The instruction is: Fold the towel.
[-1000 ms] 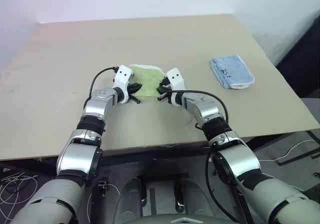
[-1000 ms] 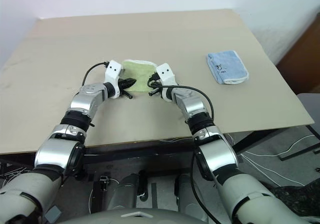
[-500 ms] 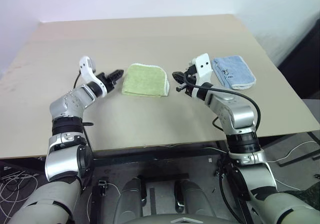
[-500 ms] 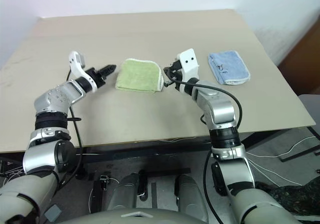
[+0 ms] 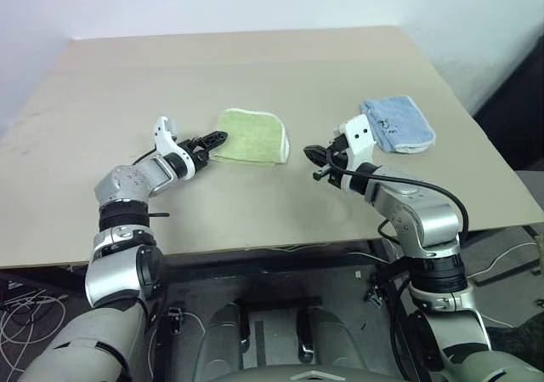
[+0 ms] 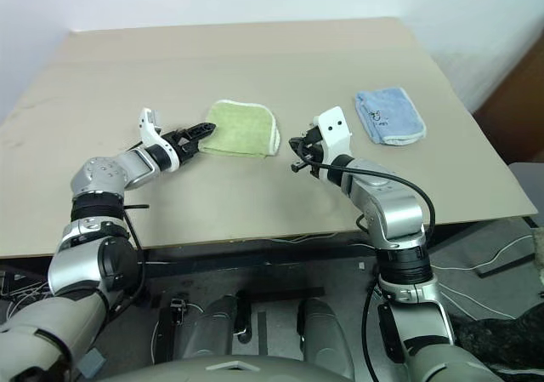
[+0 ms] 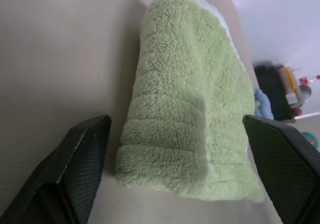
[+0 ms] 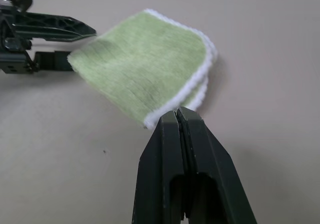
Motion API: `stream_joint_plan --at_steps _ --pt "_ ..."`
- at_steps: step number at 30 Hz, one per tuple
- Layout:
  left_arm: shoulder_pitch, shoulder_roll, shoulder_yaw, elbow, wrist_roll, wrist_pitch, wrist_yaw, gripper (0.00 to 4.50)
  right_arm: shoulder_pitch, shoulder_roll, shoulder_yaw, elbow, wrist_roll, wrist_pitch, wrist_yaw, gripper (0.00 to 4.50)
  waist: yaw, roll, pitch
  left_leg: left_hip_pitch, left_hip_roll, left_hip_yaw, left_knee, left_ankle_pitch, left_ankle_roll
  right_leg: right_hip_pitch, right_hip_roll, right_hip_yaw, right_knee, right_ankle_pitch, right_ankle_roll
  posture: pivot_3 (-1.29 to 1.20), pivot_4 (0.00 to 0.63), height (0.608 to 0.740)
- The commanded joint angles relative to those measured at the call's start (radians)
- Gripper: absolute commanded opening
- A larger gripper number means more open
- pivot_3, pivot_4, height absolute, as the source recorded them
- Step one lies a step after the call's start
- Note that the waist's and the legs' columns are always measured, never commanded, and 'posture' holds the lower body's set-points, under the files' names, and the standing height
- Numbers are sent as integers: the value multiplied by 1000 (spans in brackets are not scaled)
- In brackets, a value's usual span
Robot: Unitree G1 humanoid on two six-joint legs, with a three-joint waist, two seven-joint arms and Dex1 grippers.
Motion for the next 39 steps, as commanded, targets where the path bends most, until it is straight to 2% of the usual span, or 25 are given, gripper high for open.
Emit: stream_joint_plan --at_steps 1,3,13,15,18,24,33,39 --pt "-26 -51 12 74 -17 2 20 4272 -5 -2 -13 -49 16 -6 -11 0 2 0 0 0 0 0 -1 0 0 0 -3 -2 0 0 0 0 150 740" --pt "-39 -61 18 85 -17 -3 20 3819 -3 -2 -10 -50 18 -7 -16 0 2 0 0 0 -1 3 -2 0 0 0 -8 -3 -1 0 0 0 150 740" --pt "-44 -65 45 80 -25 -29 19 519 20 4 -7 -81 31 7 -42 0 0 0 0 -4 -7 2 -5 -1 2 4 -9 -4 -7 -1 2 0 150 740" --pt "-41 -60 61 71 -35 -40 28 18 21 4 -4 -82 33 8 -43 0 -3 0 0 -3 -7 2 -5 -1 2 5 -9 -4 -7 -1 2 0 150 740" --pt "-40 -46 99 51 -57 -76 49 18 21 4 -4 -81 34 9 -44 0 -6 0 0 -3 -7 2 -4 -1 2 5 -8 -4 -6 0 3 0 150 740" --pt "-38 37 249 -12 -115 -268 140 18 26 -3 -9 -79 35 9 -42 0 -14 -1 0 -2 -7 0 -4 -1 2 3 -7 -2 -4 0 3 0 150 740" --pt "-10 215 479 107 -183 -637 280 18 19 -12 1 -66 41 4 -27 0 -3 -1 0 -2 -8 2 -4 -1 2 3 -7 -2 -4 -1 2 0 150 740" --pt "52 212 514 178 -207 -697 347 18 8 -15 10 -54 43 2 -16 0 0 -4 -1 -2 -8 2 -5 -1 3 2 -11 -3 -9 0 3 0 150 740"
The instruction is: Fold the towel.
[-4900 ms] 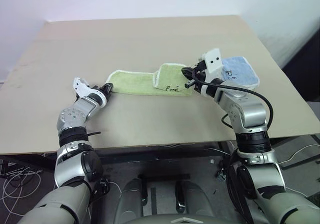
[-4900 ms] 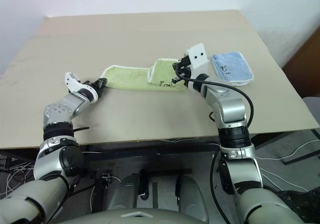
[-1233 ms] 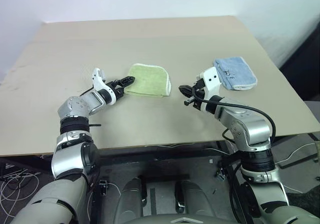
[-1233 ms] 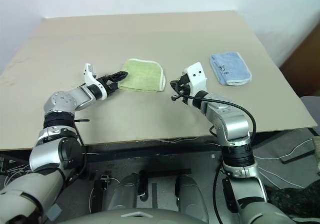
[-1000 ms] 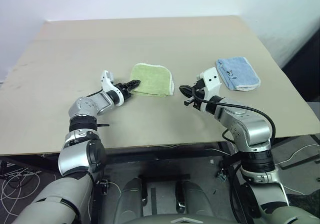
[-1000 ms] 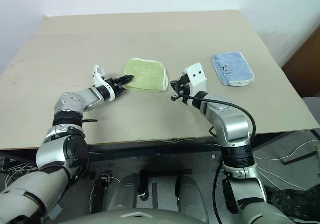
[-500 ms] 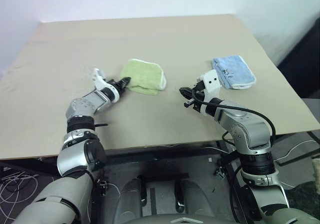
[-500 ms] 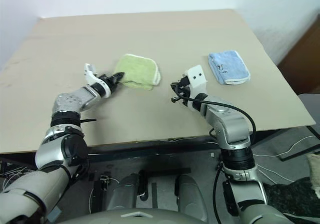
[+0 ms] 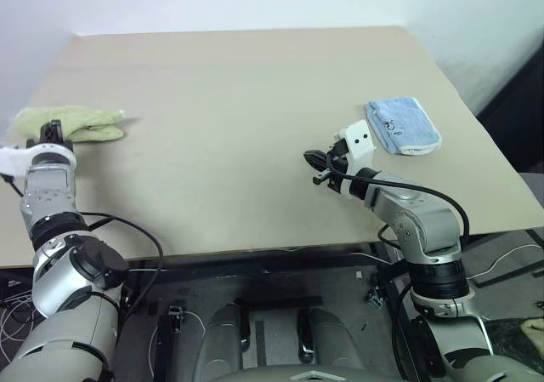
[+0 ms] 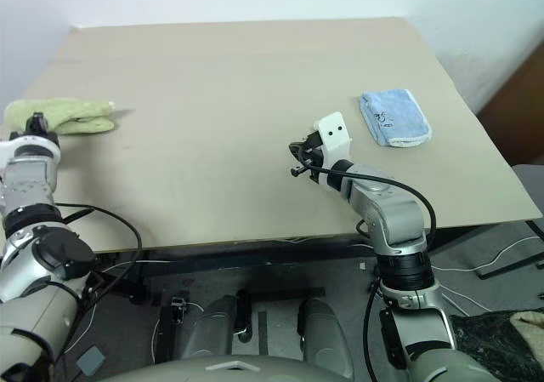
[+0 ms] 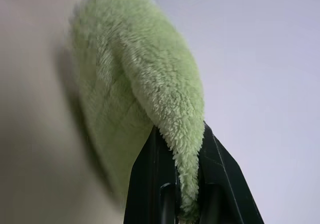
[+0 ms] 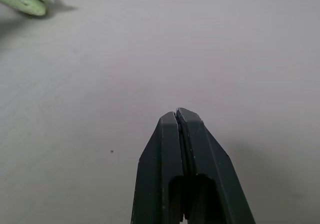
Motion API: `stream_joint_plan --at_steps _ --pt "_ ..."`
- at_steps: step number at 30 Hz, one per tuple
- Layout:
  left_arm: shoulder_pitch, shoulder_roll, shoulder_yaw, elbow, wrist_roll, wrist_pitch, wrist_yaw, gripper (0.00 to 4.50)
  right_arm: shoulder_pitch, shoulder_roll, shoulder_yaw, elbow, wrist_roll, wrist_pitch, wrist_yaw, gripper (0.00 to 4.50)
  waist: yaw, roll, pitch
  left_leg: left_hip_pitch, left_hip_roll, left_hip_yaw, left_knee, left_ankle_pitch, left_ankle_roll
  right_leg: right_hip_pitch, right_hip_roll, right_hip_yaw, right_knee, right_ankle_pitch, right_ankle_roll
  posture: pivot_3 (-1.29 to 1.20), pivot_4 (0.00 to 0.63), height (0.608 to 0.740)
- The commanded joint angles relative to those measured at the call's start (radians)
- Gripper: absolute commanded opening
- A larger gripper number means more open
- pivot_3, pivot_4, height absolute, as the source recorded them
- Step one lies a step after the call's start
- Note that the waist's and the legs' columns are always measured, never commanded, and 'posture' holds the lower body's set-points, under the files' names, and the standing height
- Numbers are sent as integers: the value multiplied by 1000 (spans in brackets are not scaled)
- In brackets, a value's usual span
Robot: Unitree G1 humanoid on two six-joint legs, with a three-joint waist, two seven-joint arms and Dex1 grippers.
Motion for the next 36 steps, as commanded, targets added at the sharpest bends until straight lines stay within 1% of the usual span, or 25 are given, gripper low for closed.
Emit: stream_joint_plan --at_steps 1,3,5,9,13,14,16,17,19,22,24,26,27,29,31,34,36 --pt "17 -16 17 23 -33 -12 32 316 -25 -10 -4 -24 10 -14 11 0 0 0 0 0 0 0 0 0 0 0 -1 0 0 0 0 0 150 740" --pt "26 -23 16 22 -40 -17 41 926 -27 -10 -3 -22 9 -14 11 0 0 0 0 0 0 0 -1 0 1 0 -2 0 -1 0 0 0 150 740" --pt "33 -30 15 18 -46 -19 49 1669 -27 -11 -2 -22 8 -14 11 0 0 0 0 0 0 1 -2 -1 1 0 -2 0 -2 0 0 0 150 740" --pt "40 -39 9 6 -50 -7 50 2958 -25 -14 -5 -24 9 -12 10 0 0 0 0 0 -1 1 -3 -1 1 0 -1 0 -2 0 0 0 150 740" --pt "53 -50 -2 -31 -59 27 54 4377 -18 -17 -10 -32 11 -8 6 0 -1 0 0 0 -1 1 -3 -1 1 1 -1 0 -2 0 0 0 150 740" --pt "61 -55 -4 -50 -67 47 61 4480 -16 -18 -12 -35 12 -7 5 0 -1 0 0 0 -1 1 -3 -1 1 1 -1 0 -2 0 0 0 150 740" --pt "77 -65 -8 -86 -79 83 73 4480 -13 -20 -14 -38 13 -6 3 0 -1 0 0 0 -1 1 -3 -1 1 2 -1 0 -2 0 0 0 150 740" --pt "89 -71 -12 -112 -90 117 72 4480 -11 -21 -15 -40 14 -6 2 0 -1 0 0 0 -1 1 -3 -1 1 2 -1 0 -2 0 0 0 150 740" --pt "131 -98 -48 -222 -128 228 21 4480 -9 -21 -17 -43 16 -4 0 0 -1 0 0 0 -1 1 -3 -1 1 3 -1 0 -2 0 0 0 150 740" --pt "238 -132 -192 -455 -147 418 -75 4480 -8 -25 -26 -46 20 -1 -3 0 0 0 0 0 -1 1 -3 -1 1 4 -1 0 -2 0 0 0 150 740" --pt "289 -137 -264 -560 -146 486 -115 4480 -10 -28 -31 -46 23 0 -6 0 -1 0 0 0 -1 1 -3 -1 1 4 -2 0 -2 0 0 0 150 740" --pt "348 -132 -389 -691 -116 542 -187 4480 -13 -36 -45 -45 29 1 -8 0 -4 0 -1 0 -1 1 -2 -1 1 4 -2 0 -2 0 0 0 150 740" --pt "373 -120 -484 -756 -74 554 -234 4480 -17 -41 -55 -40 32 0 -9 0 -5 -1 -1 0 -1 1 -2 -1 1 4 -2 0 -2 0 0 0 150 740" --pt "393 -101 -603 -821 -12 557 -293 4480 -23 -47 -67 -31 35 -2 -13 0 -3 -1 -1 0 -1 2 -3 -1 1 3 -2 0 -2 0 0 0 150 740" --pt "380 -90 -669 -825 28 550 -332 4480 -28 -48 -74 -24 34 -4 -17 0 -4 -1 -1 0 -1 2 -4 -1 1 1 -1 0 -2 0 0 0 150 740" --pt "340 -78 -795 -815 152 470 -389 4480 -31 -56 -87 -16 34 -10 -19 0 -6 -1 -1 0 1 3 -5 -1 1 0 1 1 -2 1 -1 0 150 740" --pt "302 -81 -877 -786 257 376 -419 4480 -33 -60 -97 -9 30 -17 -23 0 -5 0 -1 0 2 3 -5 -1 1 -1 1 1 -2 1 -1 0 150 740"
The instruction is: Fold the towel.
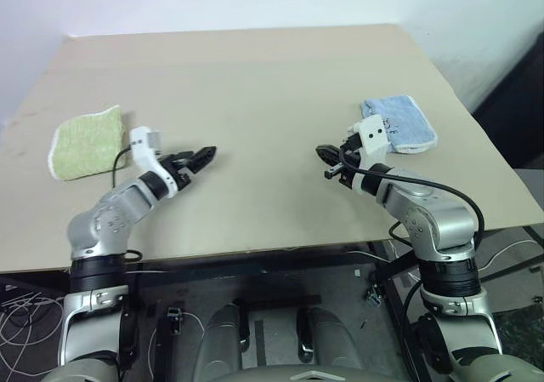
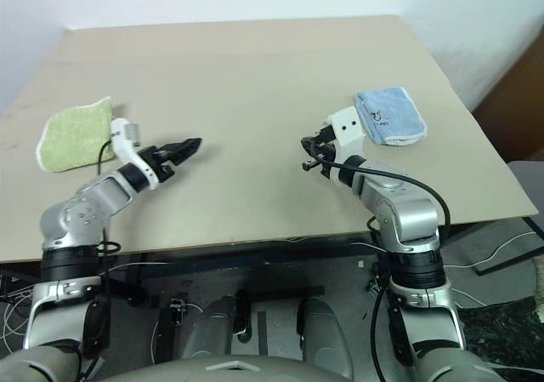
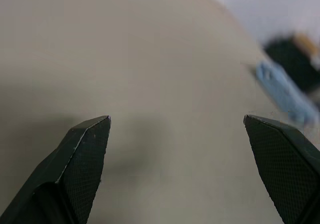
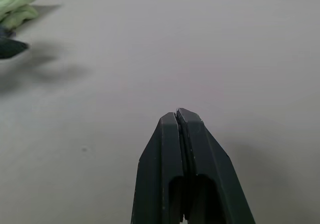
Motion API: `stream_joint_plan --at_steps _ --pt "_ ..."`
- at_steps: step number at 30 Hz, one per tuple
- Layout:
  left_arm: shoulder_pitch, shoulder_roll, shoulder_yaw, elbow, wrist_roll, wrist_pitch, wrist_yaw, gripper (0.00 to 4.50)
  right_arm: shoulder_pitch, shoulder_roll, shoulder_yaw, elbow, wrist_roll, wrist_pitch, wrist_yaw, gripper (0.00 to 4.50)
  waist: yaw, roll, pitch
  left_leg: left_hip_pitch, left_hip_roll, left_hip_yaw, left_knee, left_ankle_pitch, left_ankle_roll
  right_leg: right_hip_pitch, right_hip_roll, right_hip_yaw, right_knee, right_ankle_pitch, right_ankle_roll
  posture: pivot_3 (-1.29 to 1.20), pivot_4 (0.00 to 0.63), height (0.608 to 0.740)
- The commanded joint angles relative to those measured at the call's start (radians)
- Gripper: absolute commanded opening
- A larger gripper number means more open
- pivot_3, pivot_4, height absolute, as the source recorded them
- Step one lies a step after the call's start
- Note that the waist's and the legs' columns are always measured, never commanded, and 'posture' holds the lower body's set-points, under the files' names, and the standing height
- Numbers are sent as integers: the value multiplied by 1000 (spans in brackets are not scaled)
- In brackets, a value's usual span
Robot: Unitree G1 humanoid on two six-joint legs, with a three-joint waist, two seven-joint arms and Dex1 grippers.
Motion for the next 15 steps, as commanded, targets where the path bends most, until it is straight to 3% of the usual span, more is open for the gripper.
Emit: stream_joint_plan --at_steps 1,4,15 --pt "-68 7 -118 19 164 -160 -66 4480 -28 -16 -41 -6 7 -29 -9 0 1 0 0 0 0 0 0 0 0 -1 0 0 0 0 0 0 150 740" --pt "-115 -7 -161 71 231 -259 -119 4480 -27 -25 -61 -10 7 -34 -19 0 2 0 0 -1 0 2 0 0 0 -1 0 1 0 0 0 0 150 740" --pt "-165 19 -100 262 325 -425 -140 4480 30 -36 -75 -61 15 -37 -26 0 1 0 0 -2 0 2 2 0 1 -1 2 2 -1 0 0 0 150 740"
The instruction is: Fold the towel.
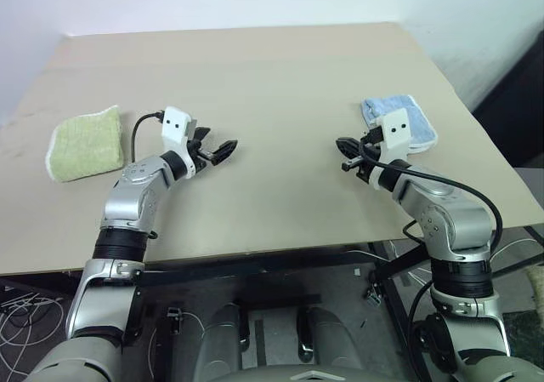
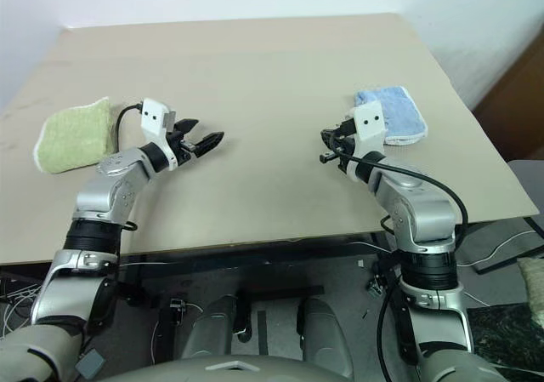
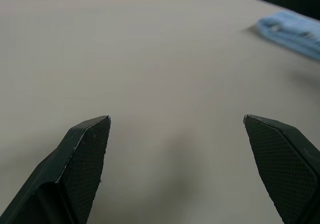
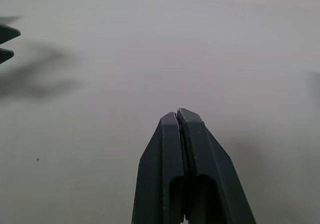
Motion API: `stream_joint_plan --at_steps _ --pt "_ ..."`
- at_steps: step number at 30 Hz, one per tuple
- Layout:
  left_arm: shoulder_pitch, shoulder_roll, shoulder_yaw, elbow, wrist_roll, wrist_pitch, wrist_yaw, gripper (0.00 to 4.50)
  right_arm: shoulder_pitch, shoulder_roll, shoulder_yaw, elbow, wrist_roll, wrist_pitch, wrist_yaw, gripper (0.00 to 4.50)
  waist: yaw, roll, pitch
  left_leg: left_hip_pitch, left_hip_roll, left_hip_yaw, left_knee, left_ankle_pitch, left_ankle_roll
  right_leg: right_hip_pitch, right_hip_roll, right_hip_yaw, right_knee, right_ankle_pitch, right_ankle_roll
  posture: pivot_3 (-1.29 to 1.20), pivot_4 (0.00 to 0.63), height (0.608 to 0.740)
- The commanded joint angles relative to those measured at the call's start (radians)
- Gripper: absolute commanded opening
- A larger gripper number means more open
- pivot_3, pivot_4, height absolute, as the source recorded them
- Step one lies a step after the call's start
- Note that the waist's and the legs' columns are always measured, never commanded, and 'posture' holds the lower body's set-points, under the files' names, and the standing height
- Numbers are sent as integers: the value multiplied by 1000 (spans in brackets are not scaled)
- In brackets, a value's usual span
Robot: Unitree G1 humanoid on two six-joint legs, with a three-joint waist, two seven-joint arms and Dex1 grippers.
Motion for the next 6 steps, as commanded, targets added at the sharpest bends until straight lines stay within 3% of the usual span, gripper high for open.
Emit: stream_joint_plan --at_steps 1,6 --pt "-22 2 27 5 27 -55 6 4480 9 -8 -10 -47 15 -31 12 0 2 0 0 0 0 0 0 0 0 0 0 0 0 0 0 0 150 740" --pt "13 2 42 -20 34 -46 11 4480 24 0 -1 -54 16 -29 10 0 2 0 0 0 -1 -1 1 0 0 1 -2 -1 0 0 0 0 150 740"
